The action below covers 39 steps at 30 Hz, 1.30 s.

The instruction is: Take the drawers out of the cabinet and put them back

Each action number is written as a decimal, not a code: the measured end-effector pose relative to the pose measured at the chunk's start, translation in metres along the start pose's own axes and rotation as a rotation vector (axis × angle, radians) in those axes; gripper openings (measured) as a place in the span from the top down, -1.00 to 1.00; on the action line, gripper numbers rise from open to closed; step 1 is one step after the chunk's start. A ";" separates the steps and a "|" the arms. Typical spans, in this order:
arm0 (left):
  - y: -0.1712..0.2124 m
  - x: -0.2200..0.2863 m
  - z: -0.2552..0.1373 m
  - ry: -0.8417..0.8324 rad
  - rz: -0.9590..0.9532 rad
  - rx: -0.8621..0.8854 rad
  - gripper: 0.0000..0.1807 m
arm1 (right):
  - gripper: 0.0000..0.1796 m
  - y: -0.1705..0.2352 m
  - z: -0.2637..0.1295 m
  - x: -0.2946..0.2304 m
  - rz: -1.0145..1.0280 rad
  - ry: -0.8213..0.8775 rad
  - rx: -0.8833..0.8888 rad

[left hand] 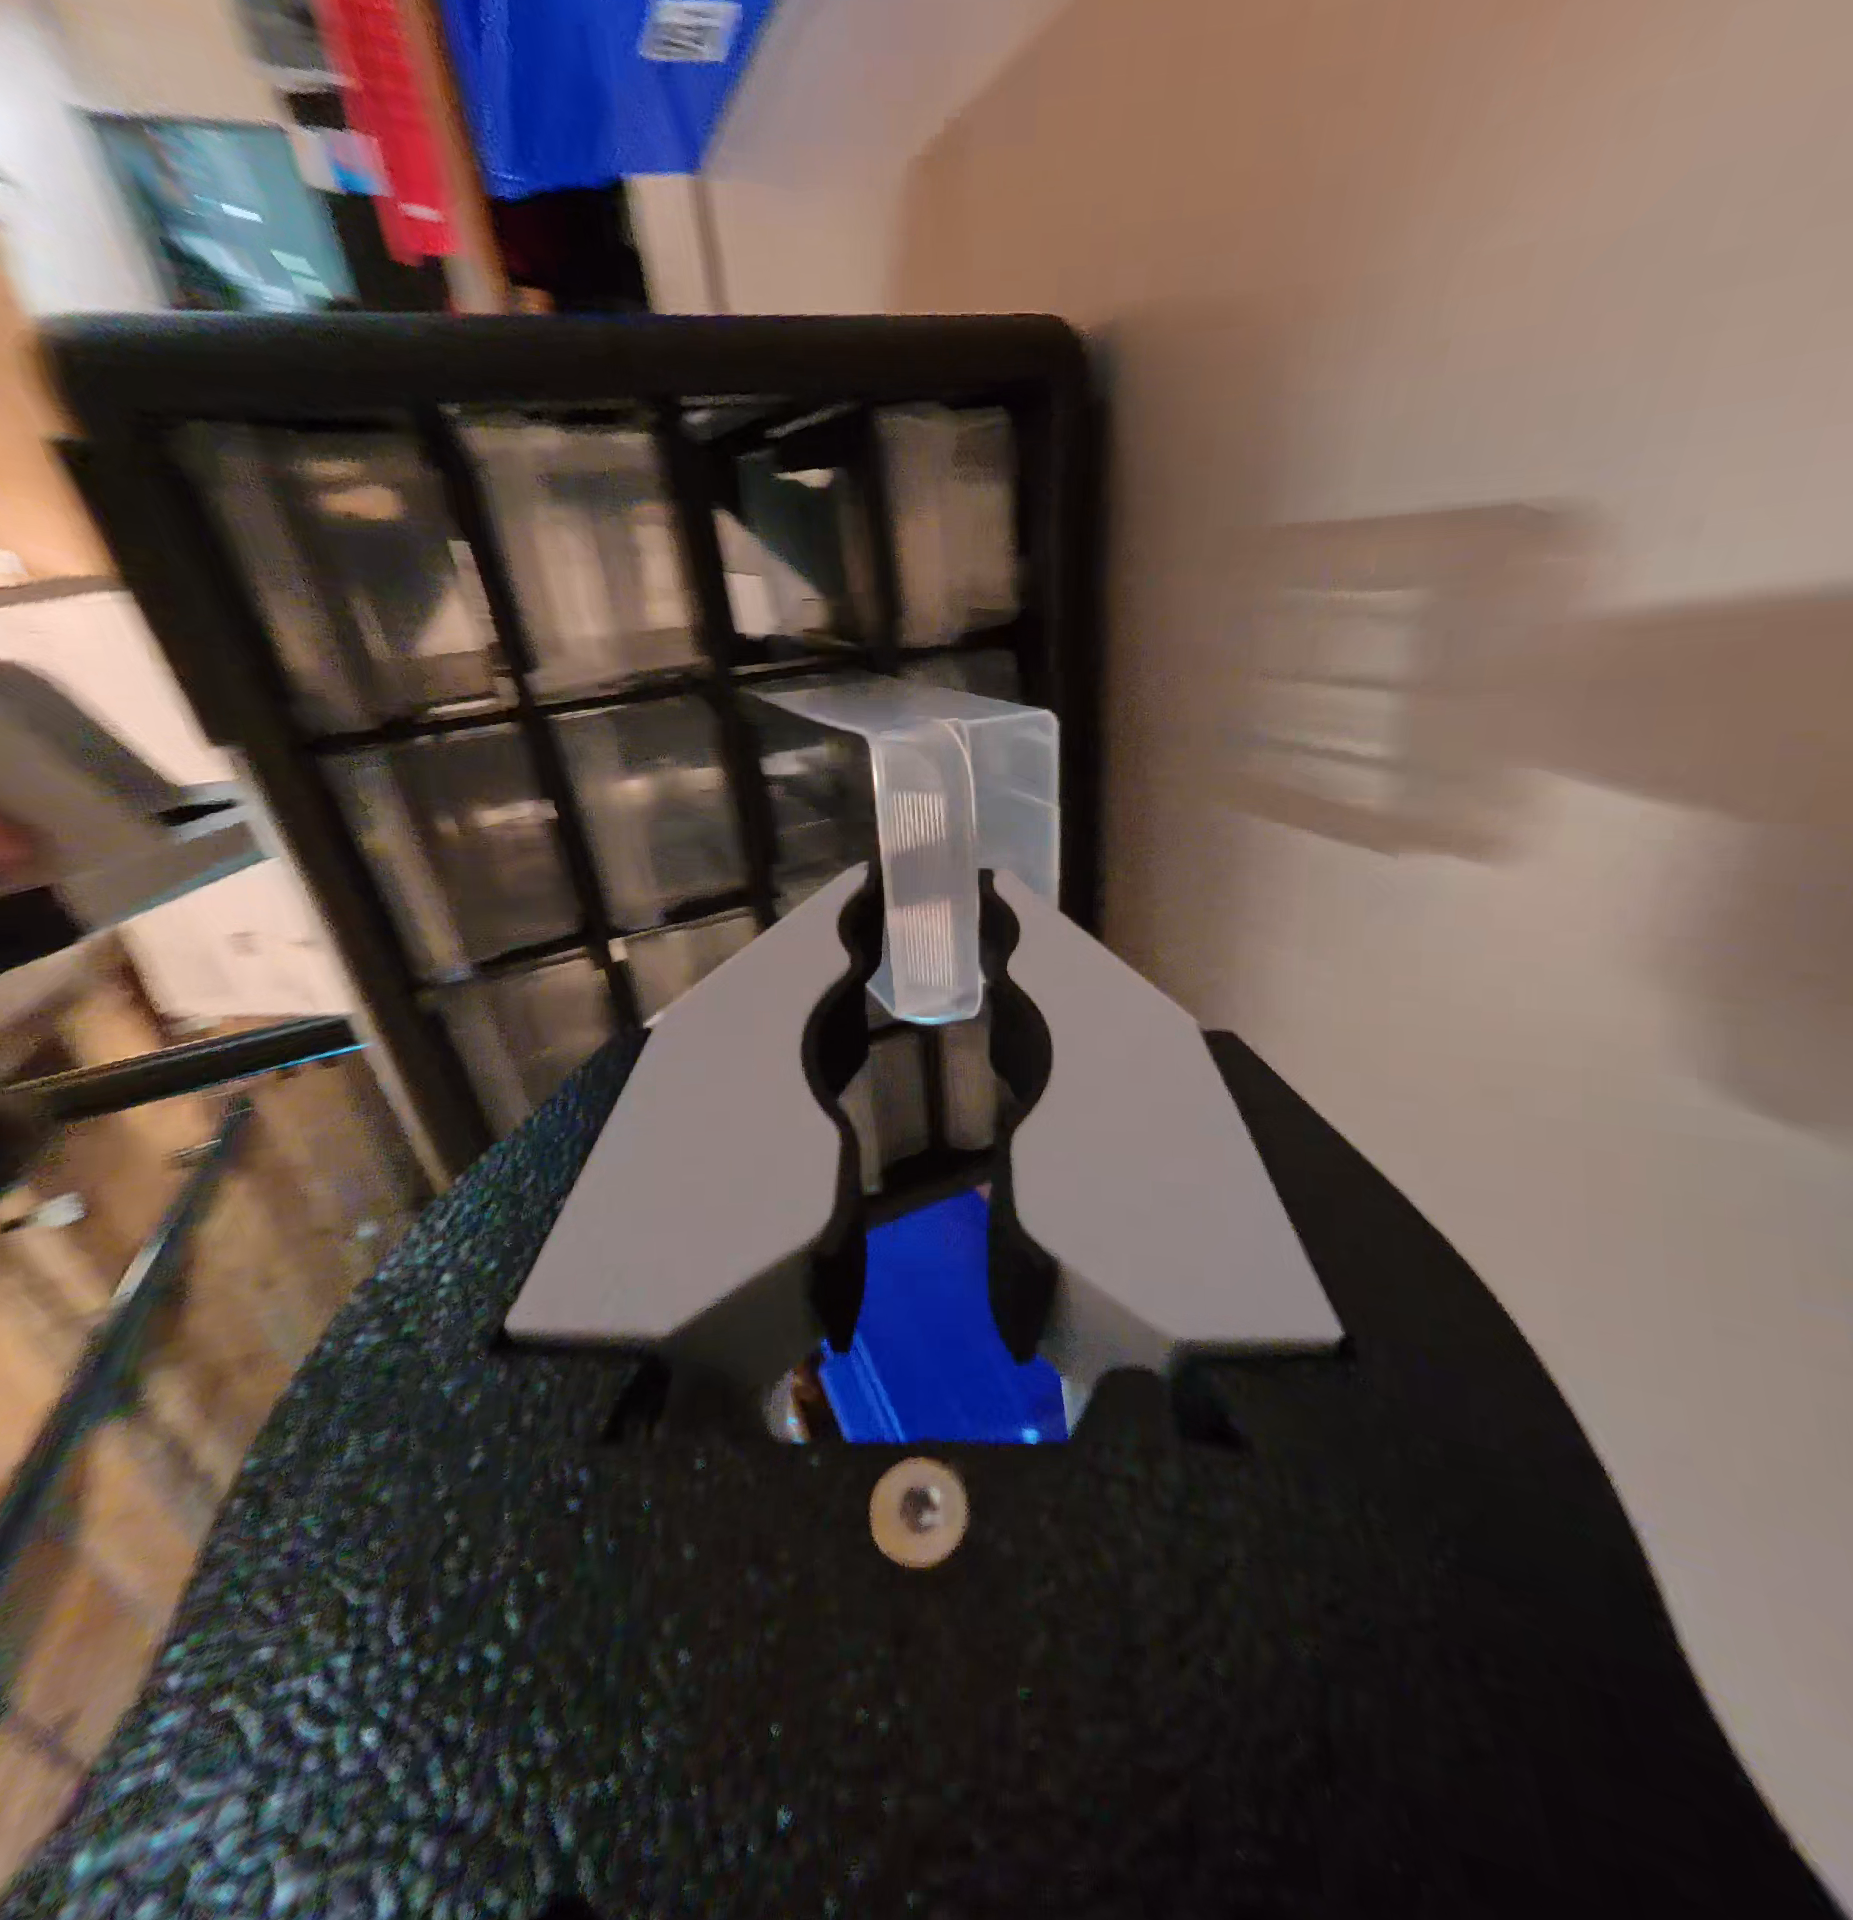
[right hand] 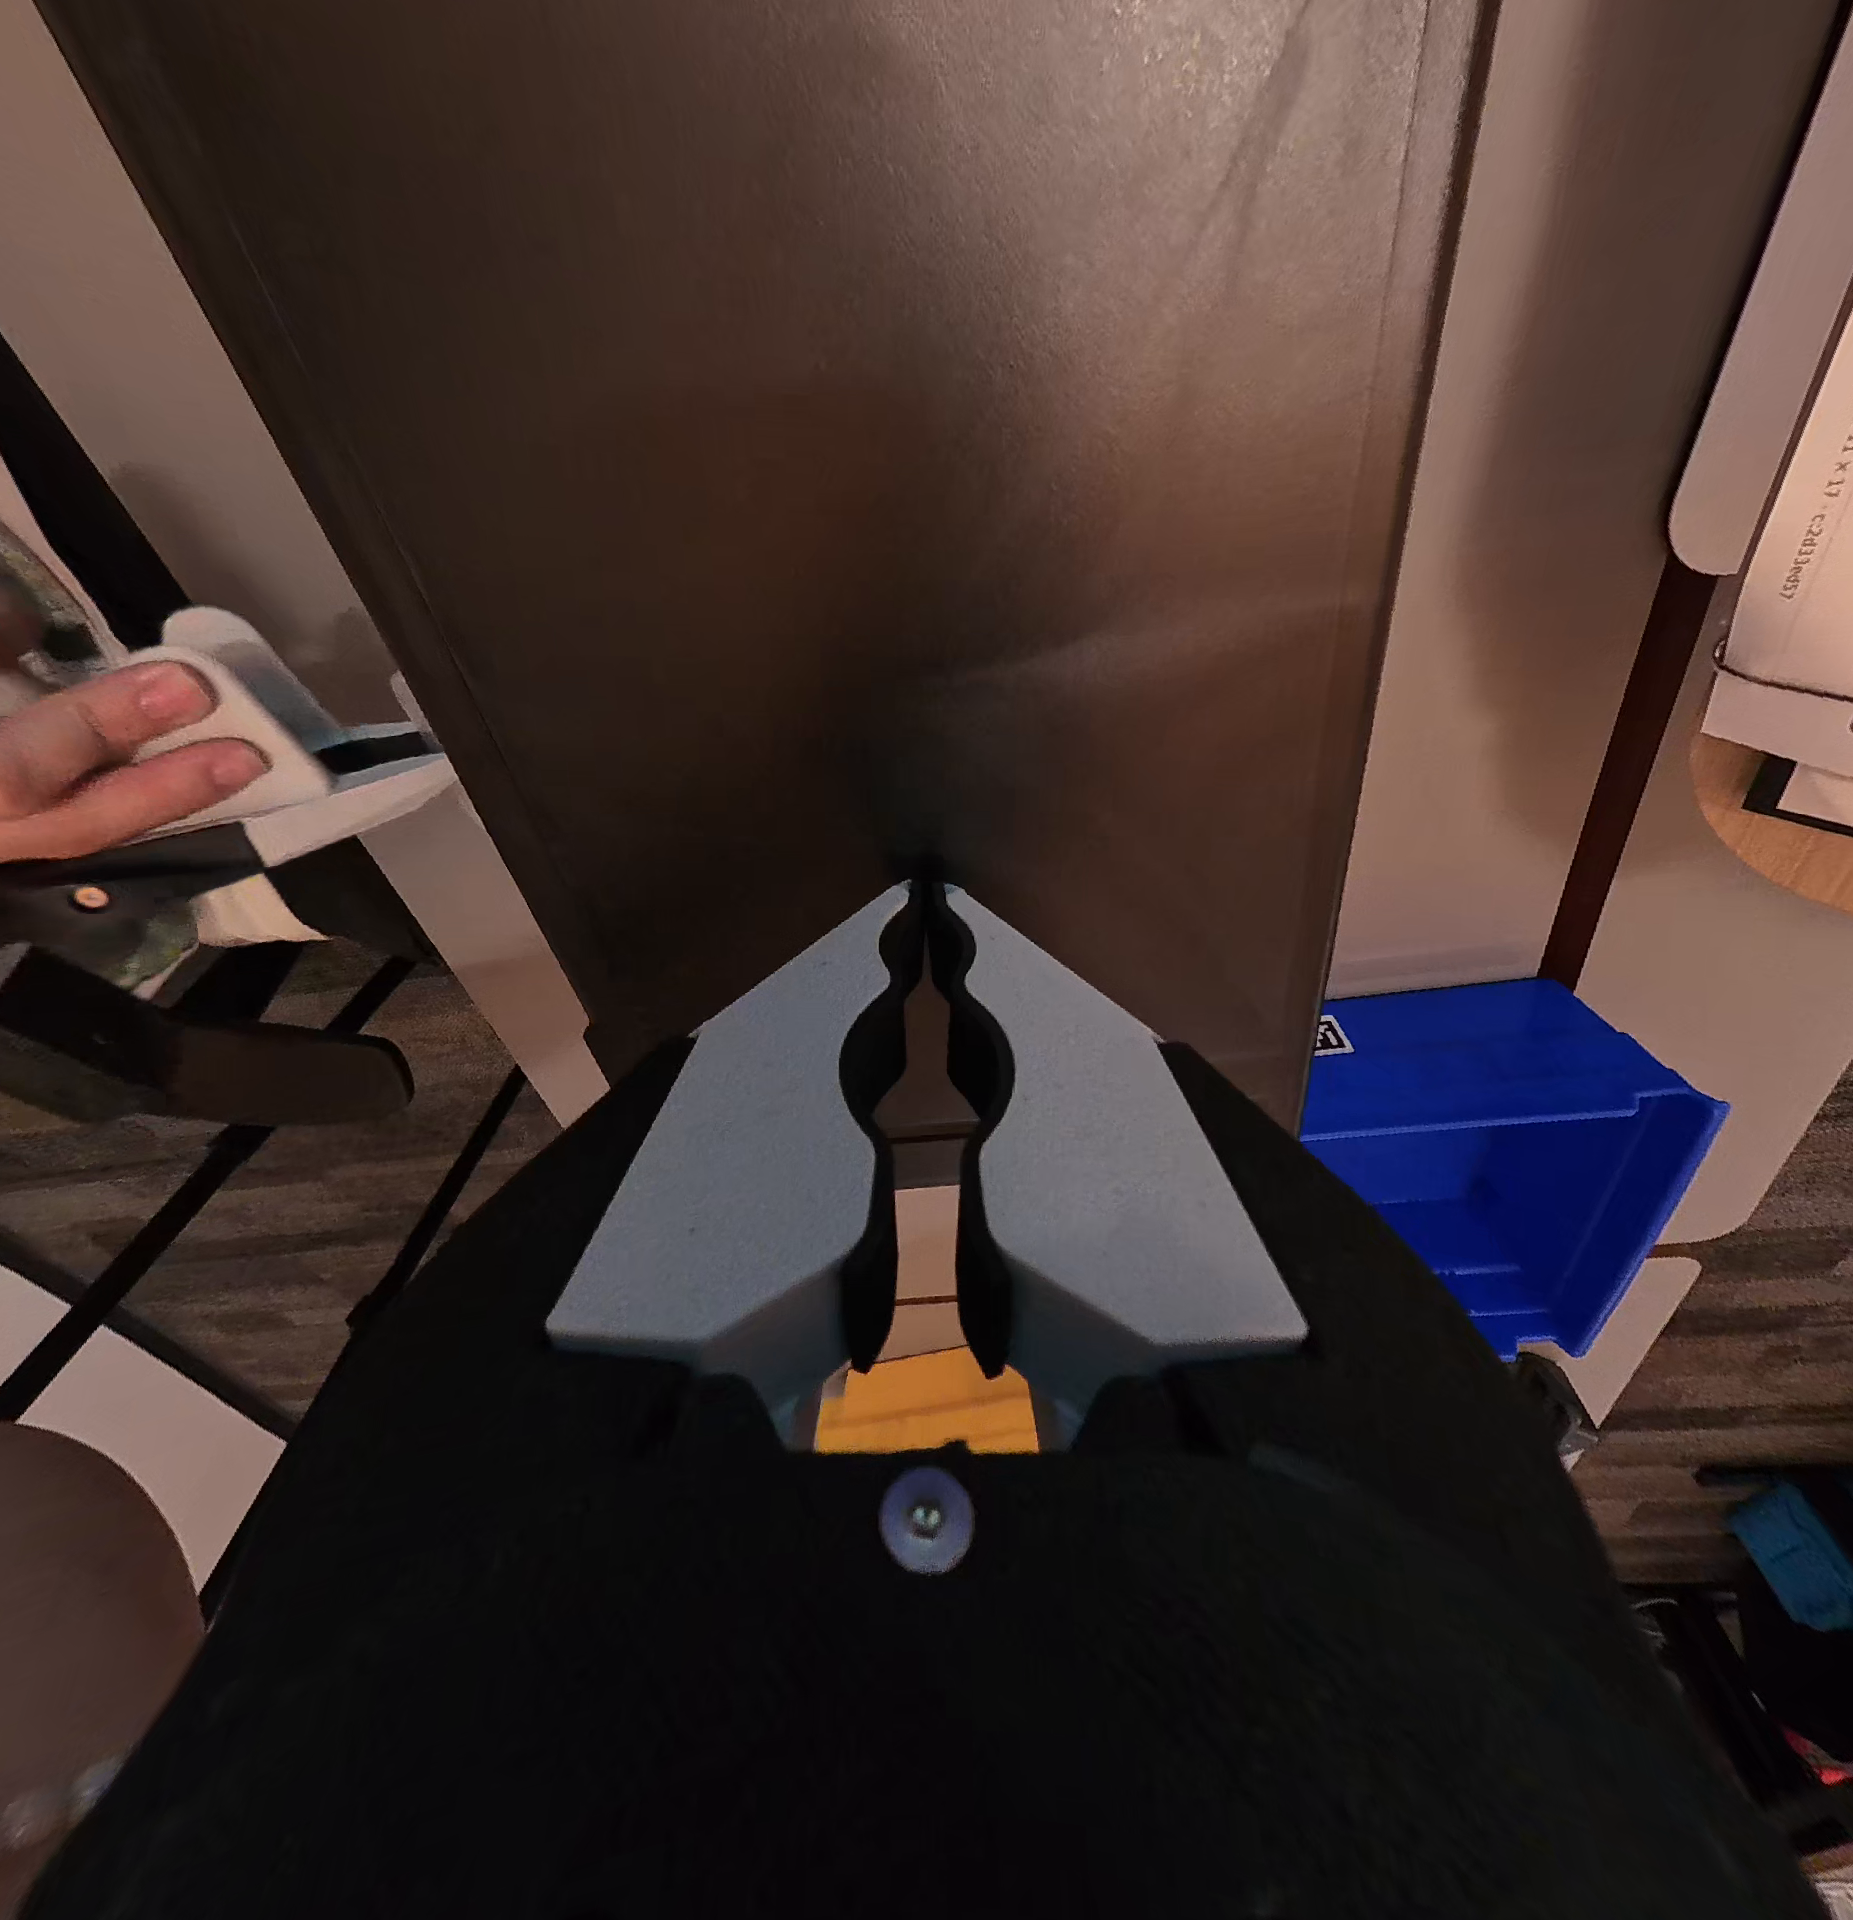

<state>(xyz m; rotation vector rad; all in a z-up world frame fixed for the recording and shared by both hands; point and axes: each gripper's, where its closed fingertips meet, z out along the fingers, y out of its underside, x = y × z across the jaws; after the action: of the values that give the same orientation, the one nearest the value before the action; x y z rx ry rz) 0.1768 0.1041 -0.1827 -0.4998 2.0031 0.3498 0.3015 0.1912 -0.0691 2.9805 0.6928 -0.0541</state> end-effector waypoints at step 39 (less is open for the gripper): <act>0.000 -0.002 0.021 -0.667 -0.021 0.171 1.00 | 1.00 0.000 0.000 0.000 0.012 0.002 0.003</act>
<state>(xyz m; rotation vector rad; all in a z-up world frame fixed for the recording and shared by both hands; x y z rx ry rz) 0.1935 0.1141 -0.1899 -0.2473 1.3630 0.2811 0.3014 0.1909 -0.0690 2.9882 0.6762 -0.0512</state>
